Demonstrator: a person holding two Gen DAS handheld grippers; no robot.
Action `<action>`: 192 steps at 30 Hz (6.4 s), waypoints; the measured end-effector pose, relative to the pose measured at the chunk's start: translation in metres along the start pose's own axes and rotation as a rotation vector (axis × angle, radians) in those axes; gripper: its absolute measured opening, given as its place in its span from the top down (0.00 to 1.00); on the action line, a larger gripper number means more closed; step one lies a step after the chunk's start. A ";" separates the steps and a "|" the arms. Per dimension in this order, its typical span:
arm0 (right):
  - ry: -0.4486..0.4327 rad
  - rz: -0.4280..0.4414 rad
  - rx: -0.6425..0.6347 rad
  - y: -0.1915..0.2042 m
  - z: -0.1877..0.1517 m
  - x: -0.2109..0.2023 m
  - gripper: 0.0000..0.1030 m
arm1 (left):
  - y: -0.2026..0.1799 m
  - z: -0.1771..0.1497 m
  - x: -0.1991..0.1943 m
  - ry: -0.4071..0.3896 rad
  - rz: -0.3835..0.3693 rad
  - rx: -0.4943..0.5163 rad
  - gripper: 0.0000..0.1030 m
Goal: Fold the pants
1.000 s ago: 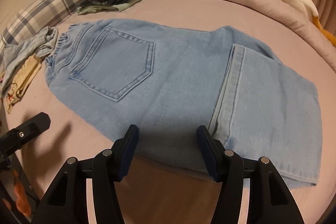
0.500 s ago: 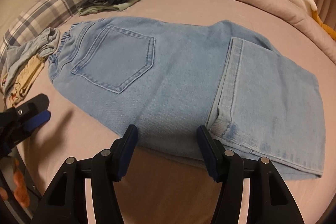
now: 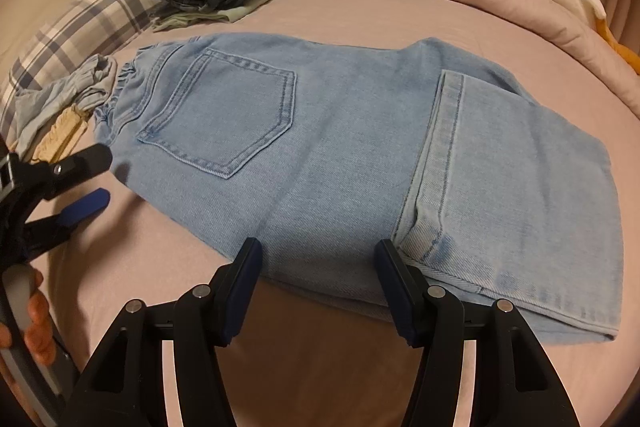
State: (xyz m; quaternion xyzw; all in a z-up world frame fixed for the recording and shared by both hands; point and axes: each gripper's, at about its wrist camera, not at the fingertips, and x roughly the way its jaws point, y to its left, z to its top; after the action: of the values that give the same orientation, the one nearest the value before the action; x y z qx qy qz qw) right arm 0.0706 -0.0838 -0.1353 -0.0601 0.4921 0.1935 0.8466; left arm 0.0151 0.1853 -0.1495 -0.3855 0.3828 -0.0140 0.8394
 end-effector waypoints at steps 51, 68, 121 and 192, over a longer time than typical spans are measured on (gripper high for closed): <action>-0.028 0.022 -0.002 -0.002 -0.004 0.001 0.41 | 0.000 0.036 0.022 -0.019 -0.032 -0.097 0.60; -0.114 0.112 0.128 -0.019 0.045 -0.005 0.60 | -0.048 0.036 0.005 -0.119 0.036 0.211 0.69; -0.008 0.281 0.227 -0.029 0.011 -0.017 0.65 | -0.112 0.013 -0.004 -0.160 0.068 0.446 0.70; -0.276 0.342 0.742 -0.208 -0.013 -0.082 0.70 | -0.115 -0.062 0.034 0.115 0.143 0.546 0.32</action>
State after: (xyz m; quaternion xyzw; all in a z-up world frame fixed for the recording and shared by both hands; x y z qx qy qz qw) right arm 0.1048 -0.3005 -0.0901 0.3571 0.4136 0.1472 0.8245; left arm 0.0299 0.0538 -0.1210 -0.1161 0.4382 -0.0793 0.8878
